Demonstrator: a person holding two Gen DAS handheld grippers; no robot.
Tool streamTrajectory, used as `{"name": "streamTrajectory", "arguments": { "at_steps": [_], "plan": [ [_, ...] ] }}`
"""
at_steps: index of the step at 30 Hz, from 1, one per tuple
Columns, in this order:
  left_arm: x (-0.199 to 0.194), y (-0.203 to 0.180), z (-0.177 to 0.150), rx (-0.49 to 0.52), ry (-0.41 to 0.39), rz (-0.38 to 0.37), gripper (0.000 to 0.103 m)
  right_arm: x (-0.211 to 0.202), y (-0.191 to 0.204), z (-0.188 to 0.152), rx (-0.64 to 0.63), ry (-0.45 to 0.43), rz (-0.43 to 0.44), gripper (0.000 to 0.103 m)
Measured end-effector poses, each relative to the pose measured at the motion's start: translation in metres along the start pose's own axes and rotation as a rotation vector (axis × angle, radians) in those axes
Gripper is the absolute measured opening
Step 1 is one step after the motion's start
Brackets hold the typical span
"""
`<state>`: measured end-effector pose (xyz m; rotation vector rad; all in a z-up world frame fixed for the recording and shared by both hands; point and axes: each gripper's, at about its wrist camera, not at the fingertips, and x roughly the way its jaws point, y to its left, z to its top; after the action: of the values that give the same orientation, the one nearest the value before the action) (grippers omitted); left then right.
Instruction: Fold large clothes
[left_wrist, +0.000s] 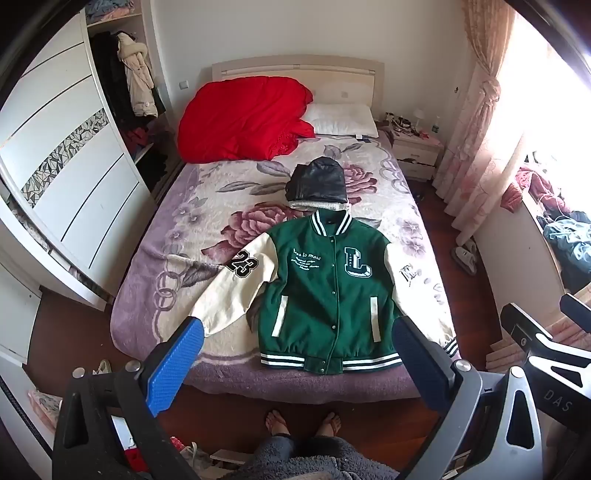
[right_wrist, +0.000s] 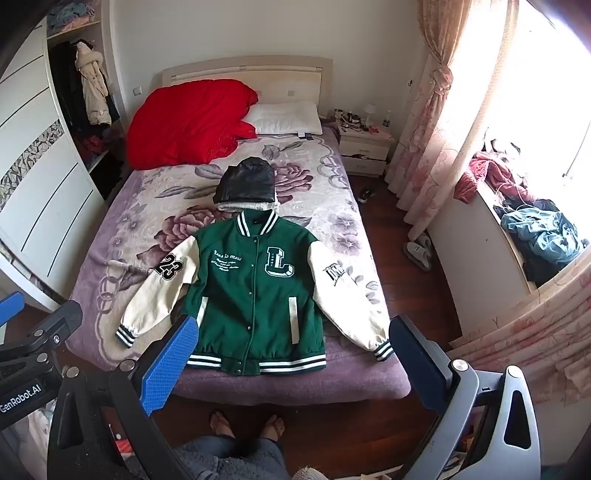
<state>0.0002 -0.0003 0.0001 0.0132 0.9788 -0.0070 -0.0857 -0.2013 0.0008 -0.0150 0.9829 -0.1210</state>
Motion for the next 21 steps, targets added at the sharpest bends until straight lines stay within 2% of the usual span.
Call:
{"name": "streamTrajectory", "arguments": {
  "at_steps": [21],
  "plan": [
    [-0.003,-0.003,0.007,0.002,-0.029,0.009,0.103,-0.004,-0.001,0.007,-0.002,-0.012,0.000,0.103]
  ]
}}
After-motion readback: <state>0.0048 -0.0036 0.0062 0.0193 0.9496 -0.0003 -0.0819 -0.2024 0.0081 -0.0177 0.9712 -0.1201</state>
